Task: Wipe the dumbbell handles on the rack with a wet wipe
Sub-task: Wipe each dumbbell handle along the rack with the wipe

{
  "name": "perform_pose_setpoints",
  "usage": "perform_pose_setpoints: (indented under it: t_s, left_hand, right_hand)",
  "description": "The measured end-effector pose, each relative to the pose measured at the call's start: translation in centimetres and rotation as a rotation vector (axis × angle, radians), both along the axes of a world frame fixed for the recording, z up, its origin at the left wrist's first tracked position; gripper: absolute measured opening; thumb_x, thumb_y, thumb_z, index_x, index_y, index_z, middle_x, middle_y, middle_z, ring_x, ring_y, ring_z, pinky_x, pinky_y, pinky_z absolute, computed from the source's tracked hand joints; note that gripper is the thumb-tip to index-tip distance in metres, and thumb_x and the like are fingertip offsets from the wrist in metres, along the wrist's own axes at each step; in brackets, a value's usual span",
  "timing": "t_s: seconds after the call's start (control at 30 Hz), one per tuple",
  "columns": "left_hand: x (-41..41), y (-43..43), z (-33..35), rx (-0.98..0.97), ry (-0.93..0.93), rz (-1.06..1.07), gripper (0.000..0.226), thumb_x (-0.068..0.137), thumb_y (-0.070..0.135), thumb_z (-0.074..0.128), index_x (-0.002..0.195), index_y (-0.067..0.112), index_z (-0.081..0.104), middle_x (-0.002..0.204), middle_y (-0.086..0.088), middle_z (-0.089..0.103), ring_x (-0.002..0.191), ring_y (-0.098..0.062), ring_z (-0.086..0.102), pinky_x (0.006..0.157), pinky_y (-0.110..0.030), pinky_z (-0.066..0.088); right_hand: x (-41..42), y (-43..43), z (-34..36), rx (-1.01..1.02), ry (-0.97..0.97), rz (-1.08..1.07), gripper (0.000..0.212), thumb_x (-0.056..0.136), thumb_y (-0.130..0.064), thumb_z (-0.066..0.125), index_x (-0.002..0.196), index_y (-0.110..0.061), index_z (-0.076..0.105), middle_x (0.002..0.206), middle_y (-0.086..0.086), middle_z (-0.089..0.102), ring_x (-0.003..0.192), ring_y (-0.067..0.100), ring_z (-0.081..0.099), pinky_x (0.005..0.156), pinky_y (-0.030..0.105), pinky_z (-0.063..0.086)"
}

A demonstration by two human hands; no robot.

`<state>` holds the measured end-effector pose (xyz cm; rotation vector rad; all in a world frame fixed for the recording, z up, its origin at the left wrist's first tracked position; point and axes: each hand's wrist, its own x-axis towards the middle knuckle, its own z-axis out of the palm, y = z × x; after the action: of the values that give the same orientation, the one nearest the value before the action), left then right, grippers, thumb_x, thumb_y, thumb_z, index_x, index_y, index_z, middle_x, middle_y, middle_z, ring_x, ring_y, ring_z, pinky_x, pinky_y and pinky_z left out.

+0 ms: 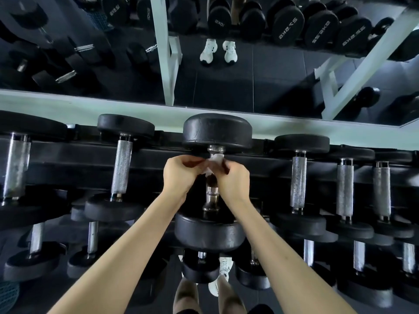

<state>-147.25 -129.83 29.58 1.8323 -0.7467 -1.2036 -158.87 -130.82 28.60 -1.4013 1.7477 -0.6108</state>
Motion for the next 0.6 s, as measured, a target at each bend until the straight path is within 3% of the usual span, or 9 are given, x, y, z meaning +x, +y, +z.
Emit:
perform_pose_setpoints:
  t_s: [0.07, 0.17, 0.23, 0.33, 0.43, 0.5, 0.6]
  left_hand:
    - [-0.1, -0.2, -0.1, -0.005, 0.028, -0.028, 0.013, 0.071, 0.013, 0.081, 0.077, 0.02, 0.071, 0.075, 0.004, 0.071, 0.071, -0.007, 0.067, 0.072, -0.018, 0.052]
    - [-0.2, -0.4, -0.4, 0.023, 0.121, -0.002, 0.017, 0.07, 0.009, 0.081, 0.072, 0.02, 0.069, 0.07, 0.005, 0.069, 0.059, 0.002, 0.064, 0.063, -0.009, 0.049]
    - [-0.2, -0.4, -0.8, 0.062, 0.167, 0.028, 0.015, 0.07, 0.01, 0.081, 0.071, 0.019, 0.069, 0.068, 0.005, 0.069, 0.057, 0.001, 0.063, 0.061, -0.009, 0.047]
    - [0.0, -0.5, -1.2, 0.107, 0.198, 0.037, 0.013, 0.068, 0.016, 0.083, 0.074, 0.016, 0.071, 0.072, 0.003, 0.071, 0.062, -0.002, 0.064, 0.058, -0.008, 0.046]
    - [0.1, -0.7, -1.4, 0.135, 0.217, 0.037, 0.016, 0.067, 0.017, 0.083, 0.077, 0.015, 0.071, 0.077, -0.001, 0.071, 0.068, -0.009, 0.064, 0.066, -0.015, 0.049]
    - [0.3, -0.3, -1.5, 0.162, 0.218, 0.018, 0.016, 0.067, 0.016, 0.084, 0.076, 0.014, 0.071, 0.078, -0.003, 0.071, 0.073, -0.014, 0.065, 0.074, -0.024, 0.052]
    - [0.6, 0.8, -1.7, 0.203, 0.192, -0.057, 0.015, 0.065, 0.015, 0.085, 0.071, 0.014, 0.071, 0.076, -0.005, 0.072, 0.075, -0.018, 0.066, 0.079, -0.031, 0.054]
  right_hand:
    - [-0.8, -0.5, -0.3, 0.031, -0.048, 0.051, 0.043, 0.088, -0.047, 0.058, 0.072, -0.007, 0.067, 0.065, 0.01, 0.064, 0.062, 0.015, 0.053, 0.058, 0.036, 0.042]
    - [-0.9, -0.9, -0.5, 0.063, -0.079, 0.087, 0.042, 0.09, -0.049, 0.054, 0.085, -0.011, 0.073, 0.078, 0.007, 0.072, 0.076, 0.016, 0.065, 0.073, 0.041, 0.052]
    - [-0.5, -1.1, -0.6, 0.082, -0.064, 0.064, 0.039, 0.092, -0.045, 0.053, 0.095, -0.012, 0.073, 0.089, 0.004, 0.074, 0.088, 0.019, 0.067, 0.08, 0.037, 0.052]
    - [0.1, -1.0, -0.9, 0.068, -0.049, 0.023, 0.035, 0.092, -0.042, 0.054, 0.093, -0.012, 0.071, 0.088, 0.004, 0.073, 0.087, 0.02, 0.066, 0.075, 0.032, 0.05]
    - [0.3, -0.3, -1.2, 0.048, -0.099, 0.009, 0.04, 0.085, -0.053, 0.055, 0.093, -0.016, 0.068, 0.09, -0.002, 0.072, 0.088, 0.017, 0.066, 0.083, 0.041, 0.052]
    - [0.0, 0.2, -1.5, 0.037, -0.067, 0.03, 0.038, 0.084, -0.052, 0.056, 0.086, -0.016, 0.064, 0.081, -0.007, 0.069, 0.082, 0.017, 0.065, 0.082, 0.041, 0.05]
    - [-1.0, 1.6, -1.2, 0.066, 0.017, 0.108, 0.025, 0.09, -0.04, 0.059, 0.074, -0.021, 0.055, 0.059, -0.01, 0.054, 0.059, 0.011, 0.047, 0.074, 0.035, 0.037]
